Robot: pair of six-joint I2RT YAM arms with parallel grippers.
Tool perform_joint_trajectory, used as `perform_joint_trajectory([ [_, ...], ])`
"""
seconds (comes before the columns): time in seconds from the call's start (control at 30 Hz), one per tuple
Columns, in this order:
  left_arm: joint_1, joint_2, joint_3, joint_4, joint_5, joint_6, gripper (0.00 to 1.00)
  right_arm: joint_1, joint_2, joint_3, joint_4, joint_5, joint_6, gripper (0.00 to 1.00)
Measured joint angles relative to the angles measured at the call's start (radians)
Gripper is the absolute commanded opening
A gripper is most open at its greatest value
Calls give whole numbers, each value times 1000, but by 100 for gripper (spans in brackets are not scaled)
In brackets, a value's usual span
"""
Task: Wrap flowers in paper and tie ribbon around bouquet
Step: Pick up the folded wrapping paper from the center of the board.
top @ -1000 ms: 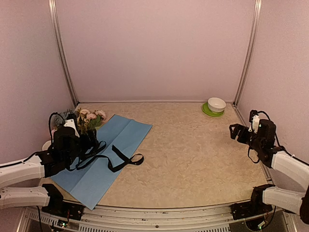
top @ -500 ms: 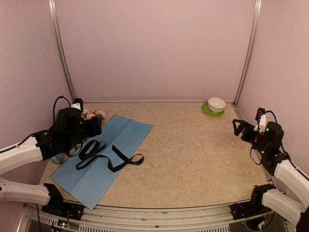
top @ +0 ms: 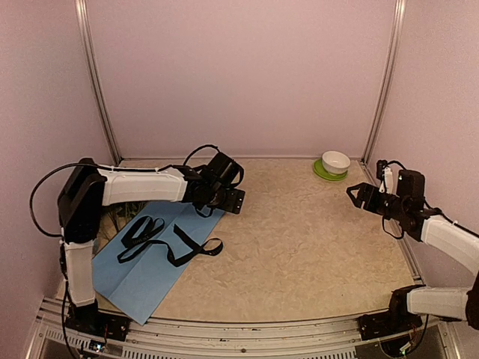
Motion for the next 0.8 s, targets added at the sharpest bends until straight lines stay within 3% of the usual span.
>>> perform_joint_trajectory([
  [0.27,19,342,303,-137,44,29,86,135,151,109,-41,19,-7,75],
  [0.6,148,502,562,-167,88,36,84,259,363,258,-74,21,-12,74],
  [0.8,161,535,596,-172,144,31,80,273,445,361,-82,38,-31,74],
])
